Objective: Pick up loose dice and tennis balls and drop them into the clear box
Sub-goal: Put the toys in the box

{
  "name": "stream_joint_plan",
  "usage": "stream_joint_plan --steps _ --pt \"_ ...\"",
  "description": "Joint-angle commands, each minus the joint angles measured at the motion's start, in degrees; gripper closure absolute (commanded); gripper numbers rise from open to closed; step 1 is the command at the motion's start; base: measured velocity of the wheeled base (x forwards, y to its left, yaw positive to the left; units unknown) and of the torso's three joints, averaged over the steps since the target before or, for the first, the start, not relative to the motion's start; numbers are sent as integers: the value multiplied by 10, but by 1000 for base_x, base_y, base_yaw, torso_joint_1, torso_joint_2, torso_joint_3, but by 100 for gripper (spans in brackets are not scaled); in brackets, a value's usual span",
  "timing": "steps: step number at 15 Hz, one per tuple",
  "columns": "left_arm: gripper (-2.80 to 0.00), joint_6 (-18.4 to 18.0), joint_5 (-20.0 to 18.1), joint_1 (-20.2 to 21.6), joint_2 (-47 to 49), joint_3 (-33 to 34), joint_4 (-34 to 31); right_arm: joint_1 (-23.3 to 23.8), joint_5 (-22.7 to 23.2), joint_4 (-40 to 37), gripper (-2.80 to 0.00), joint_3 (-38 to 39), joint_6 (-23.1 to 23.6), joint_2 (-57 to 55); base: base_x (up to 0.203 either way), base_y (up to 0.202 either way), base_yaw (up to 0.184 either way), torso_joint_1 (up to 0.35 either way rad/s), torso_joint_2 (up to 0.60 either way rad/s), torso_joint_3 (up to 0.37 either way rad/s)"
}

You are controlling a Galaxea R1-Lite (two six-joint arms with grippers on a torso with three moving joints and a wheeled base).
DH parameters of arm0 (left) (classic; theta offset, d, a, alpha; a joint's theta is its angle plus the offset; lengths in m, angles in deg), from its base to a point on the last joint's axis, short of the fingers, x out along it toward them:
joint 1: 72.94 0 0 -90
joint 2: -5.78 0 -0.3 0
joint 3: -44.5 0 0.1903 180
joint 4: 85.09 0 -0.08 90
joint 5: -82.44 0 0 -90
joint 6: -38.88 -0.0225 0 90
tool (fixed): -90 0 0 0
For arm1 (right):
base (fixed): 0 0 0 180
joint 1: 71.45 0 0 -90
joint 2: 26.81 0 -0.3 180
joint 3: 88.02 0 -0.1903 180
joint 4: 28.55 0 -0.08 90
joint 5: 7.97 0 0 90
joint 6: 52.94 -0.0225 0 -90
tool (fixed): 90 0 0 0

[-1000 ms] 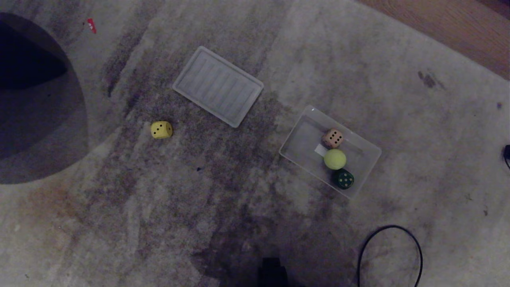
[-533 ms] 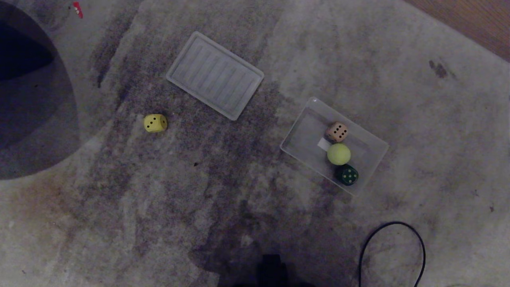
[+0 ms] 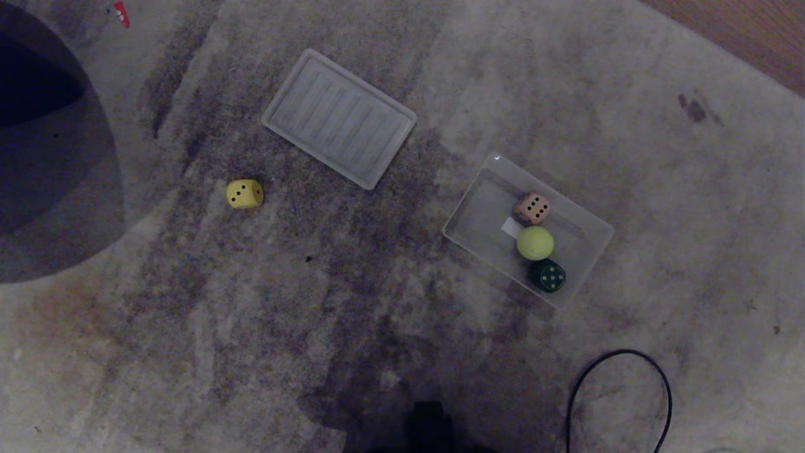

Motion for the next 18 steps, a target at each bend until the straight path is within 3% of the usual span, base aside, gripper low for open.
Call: stream_joint_plan --steps 1,3,7,13,18 --pt "0 0 0 0 1 1 0 1 -12 -1 0 -3 -12 -4 0 0 0 0 0 0" --pt "0 0 0 0 0 1 0 1 -11 -1 0 -42 -29 -54 0 0 0 0 0 0" --pt "0 1 0 0 1 1 0 -4 -4 29 0 -127 -108 -295 0 0 0 0 0 0" --pt "0 0 0 0 0 1 0 -15 7 330 0 -165 -204 -697 0 0 0 0 0 0" --pt "0 0 0 0 0 1 0 -49 31 548 0 -282 -274 -954 0 0 0 0 0 0"
